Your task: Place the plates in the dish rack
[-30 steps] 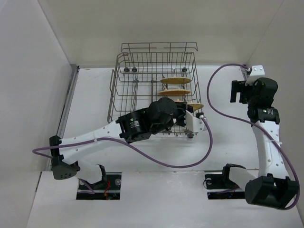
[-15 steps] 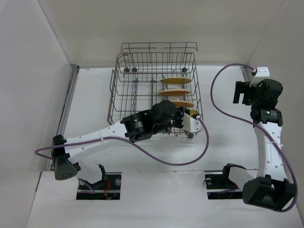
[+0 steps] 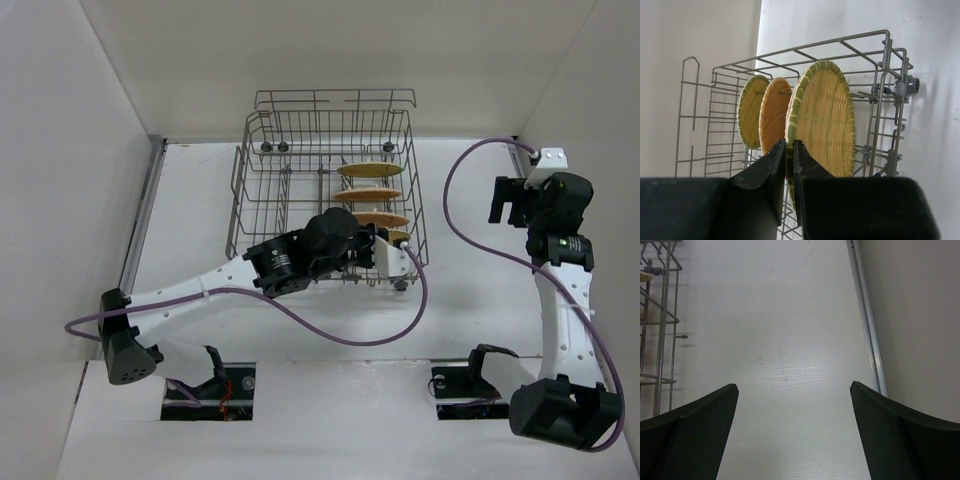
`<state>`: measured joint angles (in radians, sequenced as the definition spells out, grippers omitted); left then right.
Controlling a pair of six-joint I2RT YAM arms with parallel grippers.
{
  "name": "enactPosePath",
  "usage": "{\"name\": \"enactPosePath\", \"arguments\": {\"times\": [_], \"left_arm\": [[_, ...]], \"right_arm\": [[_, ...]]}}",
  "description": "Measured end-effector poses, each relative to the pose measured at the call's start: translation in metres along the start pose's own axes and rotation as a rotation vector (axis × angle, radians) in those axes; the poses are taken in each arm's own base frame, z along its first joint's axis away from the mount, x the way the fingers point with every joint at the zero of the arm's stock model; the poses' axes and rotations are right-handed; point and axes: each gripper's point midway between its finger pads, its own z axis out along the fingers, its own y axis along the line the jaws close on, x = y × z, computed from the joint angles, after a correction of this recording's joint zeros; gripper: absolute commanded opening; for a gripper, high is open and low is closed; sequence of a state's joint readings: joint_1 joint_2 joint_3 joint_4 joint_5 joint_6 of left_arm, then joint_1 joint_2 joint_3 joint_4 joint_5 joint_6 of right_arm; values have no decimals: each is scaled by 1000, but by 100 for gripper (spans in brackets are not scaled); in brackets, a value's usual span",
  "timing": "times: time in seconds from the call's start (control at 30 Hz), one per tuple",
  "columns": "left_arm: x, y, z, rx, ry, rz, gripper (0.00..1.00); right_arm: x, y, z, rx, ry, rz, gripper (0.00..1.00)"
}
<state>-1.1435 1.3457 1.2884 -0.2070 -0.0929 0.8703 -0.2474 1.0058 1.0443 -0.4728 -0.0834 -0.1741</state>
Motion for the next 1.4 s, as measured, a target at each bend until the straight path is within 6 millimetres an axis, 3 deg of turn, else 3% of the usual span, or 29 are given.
{"name": "enactPosePath", "arguments": {"times": [0.27,0.57,1.4], "left_arm": [[-2,8,-5,4,-35,41,0],[8,4,-3,41,-48,90,0],[14,13,3,63,-102,70,0]], "right_arm": [[2,6,3,-10,10,23,100],[4,6,6,-4,22,46,100],[11,7,4,4,32,54,100]]}}
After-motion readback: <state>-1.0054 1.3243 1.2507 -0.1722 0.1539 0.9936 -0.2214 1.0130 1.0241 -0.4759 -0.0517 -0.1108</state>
